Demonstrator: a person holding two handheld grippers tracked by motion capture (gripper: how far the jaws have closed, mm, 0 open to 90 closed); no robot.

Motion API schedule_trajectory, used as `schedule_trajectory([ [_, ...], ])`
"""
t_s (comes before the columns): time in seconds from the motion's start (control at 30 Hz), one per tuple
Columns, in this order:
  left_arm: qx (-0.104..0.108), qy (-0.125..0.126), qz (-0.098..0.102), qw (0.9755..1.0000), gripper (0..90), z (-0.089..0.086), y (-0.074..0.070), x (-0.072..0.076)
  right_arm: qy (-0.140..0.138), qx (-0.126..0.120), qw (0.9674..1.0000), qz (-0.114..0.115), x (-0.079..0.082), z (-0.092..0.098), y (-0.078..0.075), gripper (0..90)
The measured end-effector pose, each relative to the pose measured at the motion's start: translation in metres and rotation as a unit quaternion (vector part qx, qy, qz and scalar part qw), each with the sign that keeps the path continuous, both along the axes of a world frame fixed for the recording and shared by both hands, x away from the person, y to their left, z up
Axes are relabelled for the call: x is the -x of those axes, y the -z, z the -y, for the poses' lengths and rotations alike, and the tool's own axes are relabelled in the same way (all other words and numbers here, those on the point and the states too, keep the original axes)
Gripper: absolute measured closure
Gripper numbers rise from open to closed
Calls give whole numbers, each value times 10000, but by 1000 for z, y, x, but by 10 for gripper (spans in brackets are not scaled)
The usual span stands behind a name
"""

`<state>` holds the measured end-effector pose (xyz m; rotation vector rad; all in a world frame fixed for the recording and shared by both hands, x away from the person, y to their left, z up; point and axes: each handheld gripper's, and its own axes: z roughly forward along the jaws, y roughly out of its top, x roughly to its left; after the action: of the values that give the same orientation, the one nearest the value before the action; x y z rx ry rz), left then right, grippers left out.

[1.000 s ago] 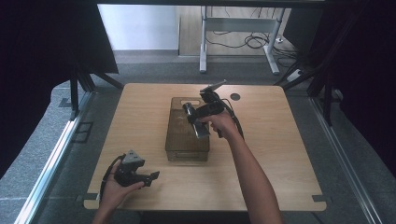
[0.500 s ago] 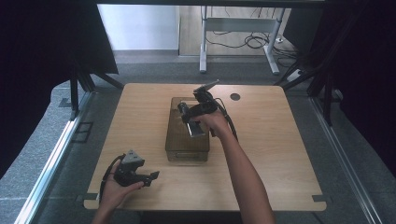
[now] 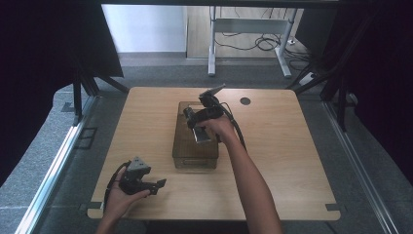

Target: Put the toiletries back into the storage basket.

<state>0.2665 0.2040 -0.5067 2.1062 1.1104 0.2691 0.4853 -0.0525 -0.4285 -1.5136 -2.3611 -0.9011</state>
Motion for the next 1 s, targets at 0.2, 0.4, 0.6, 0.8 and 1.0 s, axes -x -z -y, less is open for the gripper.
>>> schedule_trajectory([
  [0.2, 7, -5, -3, 10000, 211, 0, 0, 0, 23, 21, 10000, -54, -1, -3, 4, 464],
  [0.4, 1, 6, 13, 10000, 212, 0, 0, 0, 53, 40, 10000, -67, -1, -5, 6, 464],
  [0.6, -18, 21, 7, 10000, 211, 1, 0, 0, 56, 78, 9999, -97, -1, -7, 8, 464],
  [0.8, 5, 16, 3, 10000, 211, 1, 0, 0, 157, 121, 9996, -183, 0, -10, 12, 463],
  [1.0, 23, 32, -11, 10000, 211, 2, 0, 0, 296, 207, 9991, -238, 3, -14, 18, 464],
])
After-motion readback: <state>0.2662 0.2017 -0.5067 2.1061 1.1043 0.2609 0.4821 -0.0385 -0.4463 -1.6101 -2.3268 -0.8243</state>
